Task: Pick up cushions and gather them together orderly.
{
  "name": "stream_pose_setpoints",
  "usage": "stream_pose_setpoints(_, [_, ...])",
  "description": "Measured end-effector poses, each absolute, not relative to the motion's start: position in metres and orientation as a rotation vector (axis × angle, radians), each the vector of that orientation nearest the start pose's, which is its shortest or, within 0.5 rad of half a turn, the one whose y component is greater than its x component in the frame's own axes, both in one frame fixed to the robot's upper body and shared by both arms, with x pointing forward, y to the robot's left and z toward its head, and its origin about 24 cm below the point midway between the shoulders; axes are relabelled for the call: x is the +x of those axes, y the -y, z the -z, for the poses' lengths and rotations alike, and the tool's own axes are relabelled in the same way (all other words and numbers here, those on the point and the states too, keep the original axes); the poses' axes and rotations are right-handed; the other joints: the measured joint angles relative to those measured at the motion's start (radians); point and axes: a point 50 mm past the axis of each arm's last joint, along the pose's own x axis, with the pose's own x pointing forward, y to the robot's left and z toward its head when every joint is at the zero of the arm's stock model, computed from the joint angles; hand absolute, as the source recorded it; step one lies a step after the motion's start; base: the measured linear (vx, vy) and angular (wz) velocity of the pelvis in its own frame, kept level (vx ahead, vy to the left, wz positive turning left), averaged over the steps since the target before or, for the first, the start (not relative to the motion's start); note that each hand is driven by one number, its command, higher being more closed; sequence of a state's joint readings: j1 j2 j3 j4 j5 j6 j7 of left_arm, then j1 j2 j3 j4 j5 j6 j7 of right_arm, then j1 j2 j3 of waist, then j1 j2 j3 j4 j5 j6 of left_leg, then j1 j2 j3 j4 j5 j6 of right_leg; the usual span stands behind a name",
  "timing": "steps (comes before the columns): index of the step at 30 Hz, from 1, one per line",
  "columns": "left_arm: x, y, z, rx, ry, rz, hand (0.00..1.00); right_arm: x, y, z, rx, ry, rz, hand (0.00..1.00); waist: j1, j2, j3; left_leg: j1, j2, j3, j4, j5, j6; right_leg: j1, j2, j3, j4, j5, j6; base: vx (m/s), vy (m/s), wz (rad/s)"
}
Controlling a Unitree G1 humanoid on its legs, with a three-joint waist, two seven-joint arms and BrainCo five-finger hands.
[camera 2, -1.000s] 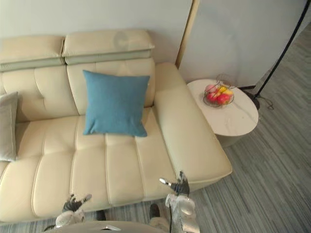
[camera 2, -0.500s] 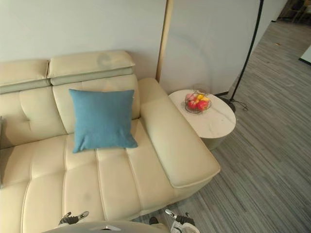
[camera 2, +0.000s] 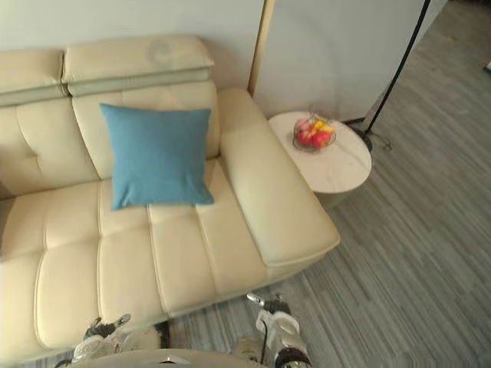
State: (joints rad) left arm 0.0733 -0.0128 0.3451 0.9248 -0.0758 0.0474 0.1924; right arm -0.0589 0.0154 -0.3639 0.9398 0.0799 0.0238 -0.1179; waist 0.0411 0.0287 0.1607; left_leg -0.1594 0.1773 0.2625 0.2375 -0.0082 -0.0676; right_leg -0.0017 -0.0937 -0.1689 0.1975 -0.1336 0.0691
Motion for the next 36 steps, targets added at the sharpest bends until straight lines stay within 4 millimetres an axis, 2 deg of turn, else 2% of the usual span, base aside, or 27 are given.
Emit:
stream_pose_setpoints(2, [0.099,-0.198,0.155,-0.162,-1.064,-0.546,0.00,0.148,0.199,0.141,0.201,-0.932,0.460,0.00,-0.005,0.026,0.000,0.016,0.011,0.001,-0.050,0.030,-0.017,-0.001,0.015,-0.009,-0.014,0.017,-0.008,-0.22,-0.053,0.06])
stream_pose_setpoints(4, [0.092,-0.198,0.157,-0.153,-1.082,-0.547,0.00,0.147,0.206,0.141,0.180,-0.931,0.468,0.00,-0.015,0.027,-0.005,0.062,0.002,0.011,-0.156,0.064,-0.036,-0.004,0.012,-0.009,-0.030,0.039,-0.012,-0.16,-0.051,-0.13])
stream_pose_setpoints(6, [0.094,-0.199,0.156,-0.148,-1.071,-0.541,0.00,0.142,0.212,0.141,0.169,-0.940,0.485,0.00,-0.013,0.012,-0.007,0.074,-0.021,0.007,-0.139,0.056,-0.013,-0.014,-0.005,0.001,-0.051,0.056,-0.024,-0.06,0.012,-0.25])
stream_pose_setpoints(7, [0.094,-0.200,0.156,-0.147,-1.071,-0.542,0.00,0.138,0.217,0.142,0.155,-0.947,0.497,0.00,-0.011,0.010,-0.008,0.094,-0.030,0.003,-0.083,0.010,0.008,-0.023,-0.008,0.023,-0.051,0.057,-0.016,0.04,0.062,-0.42])
stream_pose_setpoints(9, [0.093,-0.202,0.156,-0.142,-1.073,-0.544,0.00,0.132,0.217,0.144,0.151,-0.967,0.509,0.00,-0.013,0.001,-0.013,0.109,-0.039,0.016,-0.084,-0.033,-0.004,-0.034,-0.009,0.055,-0.053,0.069,-0.007,0.00,0.093,-0.45])
stream_pose_setpoints(10, [0.093,-0.203,0.156,-0.139,-1.073,-0.544,0.00,0.130,0.216,0.146,0.151,-0.982,0.510,0.00,-0.014,0.007,-0.019,0.111,-0.041,0.019,-0.086,-0.039,-0.004,-0.031,-0.007,0.058,-0.061,0.075,-0.005,-0.06,0.094,-0.45])
stream_pose_setpoints(11, [0.090,-0.203,0.157,-0.136,-1.079,-0.544,0.00,0.120,0.213,0.150,0.146,-1.024,0.509,0.00,-0.016,-0.013,-0.037,0.121,-0.054,0.038,-0.108,-0.046,-0.005,-0.028,-0.008,0.077,-0.097,0.105,0.004,-0.04,0.099,-0.42])
stream_pose_setpoints(15, [0.083,-0.208,0.158,-0.092,-1.103,-0.522,0.00,0.101,0.209,0.158,0.164,-1.090,0.524,0.00,-0.033,-0.035,-0.070,0.194,-0.111,0.037,-0.257,-0.029,-0.017,0.003,-0.026,0.101,-0.175,0.142,0.005,0.04,0.099,-0.27])
stream_pose_setpoints(18, [0.082,-0.204,0.160,-0.068,-1.126,-0.477,0.00,0.099,0.211,0.158,0.167,-1.092,0.538,0.00,-0.050,-0.034,-0.090,0.231,-0.126,0.005,-0.321,-0.008,-0.017,0.019,-0.023,0.090,-0.198,0.143,0.007,0.10,0.019,0.06])
stream_pose_setpoints(21, [0.086,-0.198,0.161,-0.052,-1.136,-0.432,0.00,0.097,0.215,0.158,0.174,-1.091,0.561,0.00,-0.051,-0.020,-0.091,0.238,-0.125,-0.038,-0.315,0.041,0.008,0.046,-0.014,0.064,-0.201,0.150,0.024,0.16,-0.020,0.18])
stream_pose_setpoints(32, [0.088,-0.198,0.161,-0.046,-1.138,-0.422,0.00,0.098,0.212,0.160,0.185,-1.113,0.557,0.00,-0.050,-0.021,-0.077,0.289,-0.122,-0.052,-0.315,0.038,0.011,0.107,-0.009,0.046,-0.197,0.131,0.007,0.03,-0.015,0.03])
stream_pose_setpoints(36, [0.090,-0.198,0.161,-0.045,-1.133,-0.420,0.00,0.097,0.214,0.159,0.181,-1.113,0.563,0.00,-0.050,-0.027,-0.062,0.311,-0.122,-0.063,-0.317,0.037,0.011,0.105,-0.013,0.046,-0.158,0.101,0.010,-0.12,0.000,0.04])
